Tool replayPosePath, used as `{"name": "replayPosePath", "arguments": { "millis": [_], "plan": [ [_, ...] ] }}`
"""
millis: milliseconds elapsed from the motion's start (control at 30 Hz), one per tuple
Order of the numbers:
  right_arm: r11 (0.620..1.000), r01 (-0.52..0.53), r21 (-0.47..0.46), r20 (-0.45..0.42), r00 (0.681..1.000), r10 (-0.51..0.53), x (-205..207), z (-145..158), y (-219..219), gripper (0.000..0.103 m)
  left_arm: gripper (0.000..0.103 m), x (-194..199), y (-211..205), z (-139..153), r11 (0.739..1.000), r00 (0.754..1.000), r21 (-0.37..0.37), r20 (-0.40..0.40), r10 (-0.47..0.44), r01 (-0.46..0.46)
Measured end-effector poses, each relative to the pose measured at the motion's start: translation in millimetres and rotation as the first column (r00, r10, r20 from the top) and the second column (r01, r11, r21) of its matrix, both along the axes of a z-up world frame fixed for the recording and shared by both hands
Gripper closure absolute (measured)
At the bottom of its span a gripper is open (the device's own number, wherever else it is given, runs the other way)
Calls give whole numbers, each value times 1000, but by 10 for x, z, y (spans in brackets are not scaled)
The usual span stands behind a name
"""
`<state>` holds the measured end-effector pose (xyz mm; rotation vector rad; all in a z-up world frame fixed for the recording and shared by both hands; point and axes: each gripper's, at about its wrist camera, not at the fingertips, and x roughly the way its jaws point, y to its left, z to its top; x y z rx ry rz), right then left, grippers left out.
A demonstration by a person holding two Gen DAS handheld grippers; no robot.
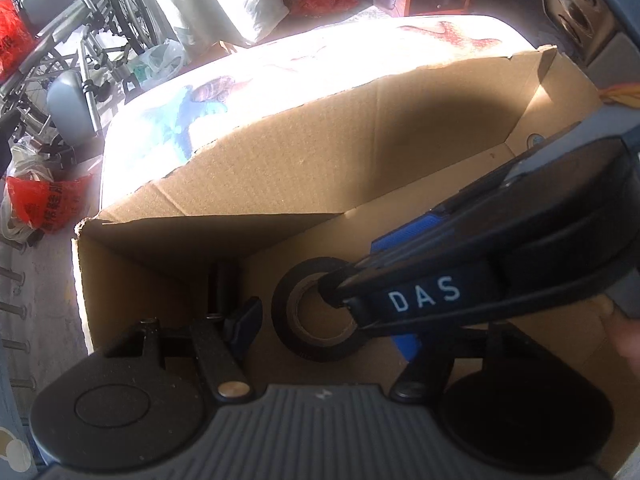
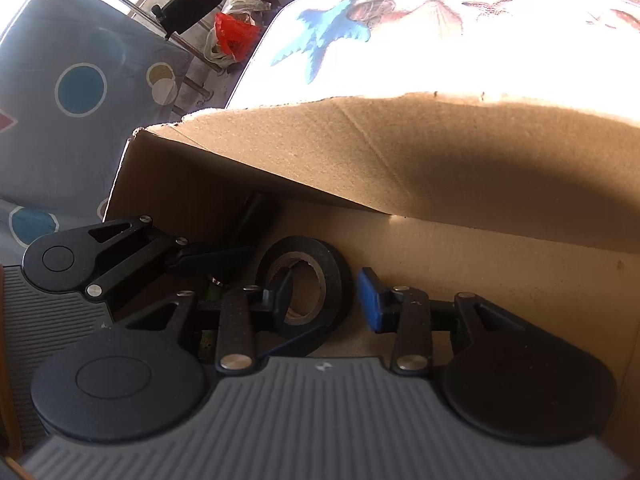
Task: Organize rigid objects
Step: 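Carry the black tape roll into the cardboard box and release it, then withdraw the right tool from the box to the green dropper bottle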
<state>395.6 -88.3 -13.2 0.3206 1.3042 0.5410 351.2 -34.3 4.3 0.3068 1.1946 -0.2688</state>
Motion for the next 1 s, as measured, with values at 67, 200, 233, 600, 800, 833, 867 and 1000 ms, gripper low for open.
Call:
{"name": "replayPosePath", "arguments": {
  "millis": [67,200,233,600,800,833,867,1000],
  "plan": [
    [1000,16,20,30,999,-17,-75,147,-89,63,31,-76,13,124,1000,1000,-17,30,6,-6],
    [996,42,80,130,990,-52,-362,602,-320,63,28,-376,48,511,997,993,-80,120,16,-6],
    [995,47,94,159,985,-61,-459,717,-381,62,27,-476,57,611,995,989,-99,144,17,-3],
    [970,185,155,533,812,-240,-2609,1610,-1184,23,7,-2147,88,1140,923,932,-363,362,12,129],
    [942,320,102,585,746,-317,-3487,1303,-1192,1,7,-2698,-4,803,889,939,-430,344,1,157],
    [939,334,79,589,745,-314,-3582,1255,-1162,1,7,-2755,-35,737,895,936,-421,352,10,149],
    [936,348,48,595,743,-307,-3642,1213,-1121,1,7,-2811,-66,693,899,934,-413,358,13,145],
    [924,373,-85,633,736,-239,-3764,1083,-918,1,7,-3000,-195,506,912,931,-384,365,5,145]
  ]
}}
